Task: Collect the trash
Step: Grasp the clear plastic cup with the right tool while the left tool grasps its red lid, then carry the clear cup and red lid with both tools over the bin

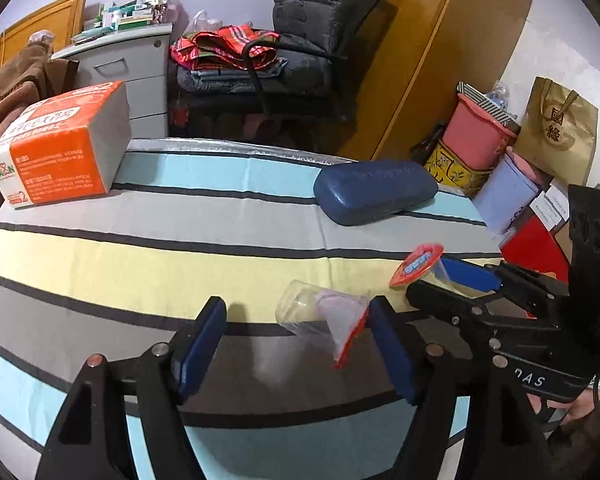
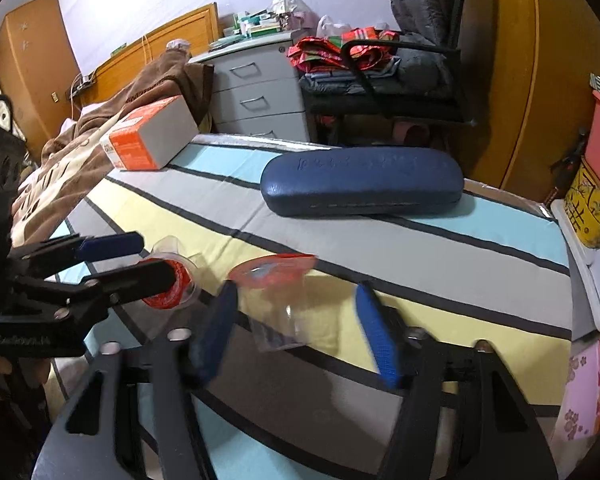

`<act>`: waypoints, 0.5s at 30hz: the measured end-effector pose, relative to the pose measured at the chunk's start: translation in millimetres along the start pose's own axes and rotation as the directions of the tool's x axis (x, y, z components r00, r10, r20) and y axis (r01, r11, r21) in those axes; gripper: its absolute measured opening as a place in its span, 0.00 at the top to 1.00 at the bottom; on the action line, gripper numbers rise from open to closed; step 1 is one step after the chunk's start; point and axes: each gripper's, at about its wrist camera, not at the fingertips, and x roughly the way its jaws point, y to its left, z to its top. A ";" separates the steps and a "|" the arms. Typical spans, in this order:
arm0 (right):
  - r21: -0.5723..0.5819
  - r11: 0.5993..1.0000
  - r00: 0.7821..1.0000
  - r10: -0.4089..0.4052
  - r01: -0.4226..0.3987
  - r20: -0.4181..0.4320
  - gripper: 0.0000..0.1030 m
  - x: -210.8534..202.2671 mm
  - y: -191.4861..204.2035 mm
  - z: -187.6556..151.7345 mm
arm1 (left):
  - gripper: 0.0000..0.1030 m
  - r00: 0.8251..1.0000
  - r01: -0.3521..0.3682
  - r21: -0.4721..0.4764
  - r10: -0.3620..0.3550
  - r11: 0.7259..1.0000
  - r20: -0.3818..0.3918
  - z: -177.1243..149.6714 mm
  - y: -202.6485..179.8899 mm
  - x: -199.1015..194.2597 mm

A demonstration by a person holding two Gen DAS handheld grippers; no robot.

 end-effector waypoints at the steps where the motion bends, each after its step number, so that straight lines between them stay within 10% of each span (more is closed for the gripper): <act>1: 0.003 1.000 1.000 0.002 -0.002 -0.001 0.57 0.1 -0.5 -0.1 | 0.27 1.000 0.003 0.014 -0.003 1.000 0.008 0.6 -0.4 -0.1; 8: 0.040 0.999 1.000 -0.002 0.002 0.009 0.66 -3.0 -6.6 -2.2 | 0.27 0.999 0.052 0.008 -0.052 0.999 -0.010 4.4 2.9 9.0; 15: 0.118 0.993 0.999 -0.002 -0.003 0.045 0.67 -13.9 -17.0 -4.9 | 0.53 0.998 0.055 0.036 -0.054 0.998 -0.021 2.8 -6.6 11.4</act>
